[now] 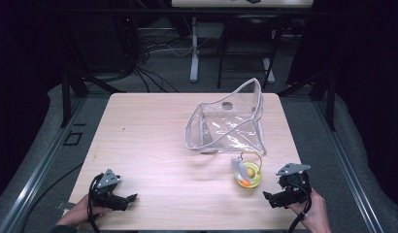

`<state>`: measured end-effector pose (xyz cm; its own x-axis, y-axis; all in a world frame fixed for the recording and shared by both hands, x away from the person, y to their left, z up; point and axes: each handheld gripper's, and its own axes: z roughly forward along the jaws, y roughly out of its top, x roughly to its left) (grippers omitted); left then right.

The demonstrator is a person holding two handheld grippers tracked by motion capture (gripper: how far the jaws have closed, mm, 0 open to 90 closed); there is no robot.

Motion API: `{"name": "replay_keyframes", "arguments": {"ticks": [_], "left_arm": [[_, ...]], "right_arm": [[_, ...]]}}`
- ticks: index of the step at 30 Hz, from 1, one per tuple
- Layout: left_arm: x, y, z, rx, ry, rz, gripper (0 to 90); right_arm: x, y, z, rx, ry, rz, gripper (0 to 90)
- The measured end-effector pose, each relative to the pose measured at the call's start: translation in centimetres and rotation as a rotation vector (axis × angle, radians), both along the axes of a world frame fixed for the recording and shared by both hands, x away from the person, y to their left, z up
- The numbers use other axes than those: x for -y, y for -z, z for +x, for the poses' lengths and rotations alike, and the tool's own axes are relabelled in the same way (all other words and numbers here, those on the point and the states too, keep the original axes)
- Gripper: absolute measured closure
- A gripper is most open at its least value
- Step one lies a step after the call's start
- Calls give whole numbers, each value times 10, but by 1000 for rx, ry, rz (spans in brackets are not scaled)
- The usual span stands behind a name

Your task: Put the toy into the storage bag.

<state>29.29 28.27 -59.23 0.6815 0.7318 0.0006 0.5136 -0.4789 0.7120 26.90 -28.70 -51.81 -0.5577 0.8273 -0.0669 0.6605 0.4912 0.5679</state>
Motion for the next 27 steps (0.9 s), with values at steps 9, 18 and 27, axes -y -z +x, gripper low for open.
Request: {"name": "replay_keyframes", "arguments": {"ticks": [9,18,27], "left_arm": [[0,0,0,0,1,0,0],[0,0,0,4,-3,0,0],[0,0,0,4,-3,0,0]], "right_arm": [[-5,-11,6,38,-11,11,0],[-9,-29,21,116,-54,72,0],[-20,-47,29,184,-74,90,0]]}}
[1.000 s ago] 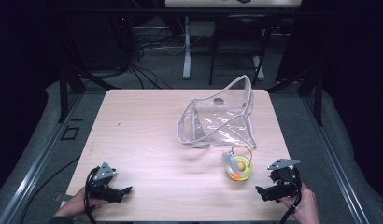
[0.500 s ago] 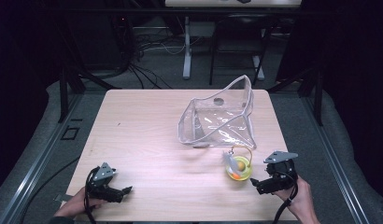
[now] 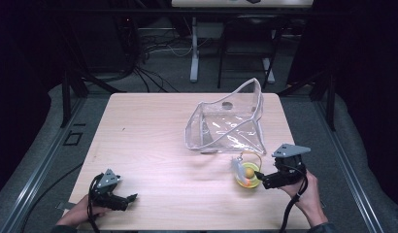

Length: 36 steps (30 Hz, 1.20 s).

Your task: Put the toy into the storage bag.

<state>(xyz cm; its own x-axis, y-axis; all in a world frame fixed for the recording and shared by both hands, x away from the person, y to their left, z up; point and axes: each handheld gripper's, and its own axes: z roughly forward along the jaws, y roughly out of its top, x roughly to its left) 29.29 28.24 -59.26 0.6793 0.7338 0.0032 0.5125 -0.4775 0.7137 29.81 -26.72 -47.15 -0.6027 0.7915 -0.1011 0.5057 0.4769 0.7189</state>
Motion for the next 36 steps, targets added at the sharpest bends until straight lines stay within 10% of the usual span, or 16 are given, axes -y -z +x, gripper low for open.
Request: {"name": "replay_keyframes", "arguments": {"ticks": [17,36], "left_arm": [[0,0,0,0,0,0,0],[0,0,0,0,0,0,0]], "right_arm": [[-31,-30,-17,78,-84,-41,618],[-30,-38,-22,96,-68,-31,880]]}}
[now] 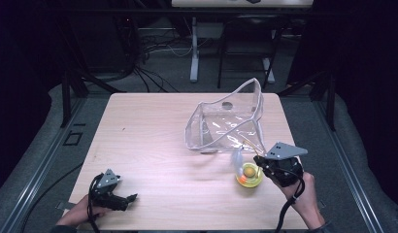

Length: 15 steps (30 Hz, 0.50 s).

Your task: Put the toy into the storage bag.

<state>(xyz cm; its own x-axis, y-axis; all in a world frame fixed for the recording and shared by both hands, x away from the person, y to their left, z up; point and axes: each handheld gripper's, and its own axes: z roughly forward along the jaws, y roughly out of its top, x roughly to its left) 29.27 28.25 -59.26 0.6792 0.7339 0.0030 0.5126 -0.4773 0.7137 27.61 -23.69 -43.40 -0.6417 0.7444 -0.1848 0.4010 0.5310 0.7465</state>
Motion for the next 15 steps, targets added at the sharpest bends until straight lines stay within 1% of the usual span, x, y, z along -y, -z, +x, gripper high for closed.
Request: {"name": "replay_keyframes", "arguments": {"ticks": [2,3,4,6,8,9,15], "left_arm": [[0,0,0,0,0,0,0],[0,0,0,0,0,0,0],[0,0,0,0,0,0,0],[0,0,0,0,0,0,0],[0,0,0,0,0,0,0],[0,0,0,0,0,0,0],[0,0,0,0,1,1,0]], "right_arm": [[-1,0,0,-1,0,-6,881],[-2,0,0,7,2,2,881],[-3,0,1,9,6,-2,881],[-3,-1,2,5,5,-4,882],[-3,-2,3,4,10,1,883],[-3,-3,4,-5,10,8,882],[-3,-7,5,1,16,16,883]]}}
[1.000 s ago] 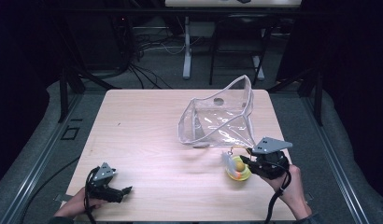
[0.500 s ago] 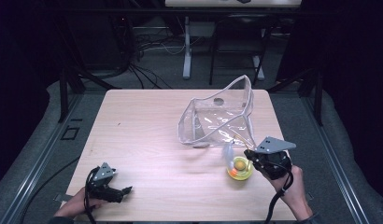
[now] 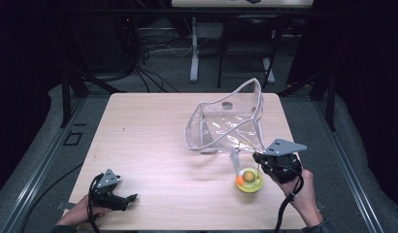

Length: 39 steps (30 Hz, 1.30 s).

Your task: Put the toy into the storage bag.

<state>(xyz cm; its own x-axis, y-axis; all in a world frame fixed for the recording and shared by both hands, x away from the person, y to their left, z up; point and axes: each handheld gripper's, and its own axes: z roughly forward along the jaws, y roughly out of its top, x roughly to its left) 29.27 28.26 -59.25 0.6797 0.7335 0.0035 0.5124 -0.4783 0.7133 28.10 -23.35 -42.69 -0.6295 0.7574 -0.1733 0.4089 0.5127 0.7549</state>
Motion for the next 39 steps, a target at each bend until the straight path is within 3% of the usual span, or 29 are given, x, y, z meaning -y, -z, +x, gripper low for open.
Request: {"name": "replay_keyframes", "arguments": {"ticks": [9,39], "left_arm": [[0,0,0,0,-2,0,0],[0,0,0,-1,-4,-2,0]], "right_arm": [[6,-8,0,15,27,5,883],[56,-17,20,-24,177,26,884]]}}
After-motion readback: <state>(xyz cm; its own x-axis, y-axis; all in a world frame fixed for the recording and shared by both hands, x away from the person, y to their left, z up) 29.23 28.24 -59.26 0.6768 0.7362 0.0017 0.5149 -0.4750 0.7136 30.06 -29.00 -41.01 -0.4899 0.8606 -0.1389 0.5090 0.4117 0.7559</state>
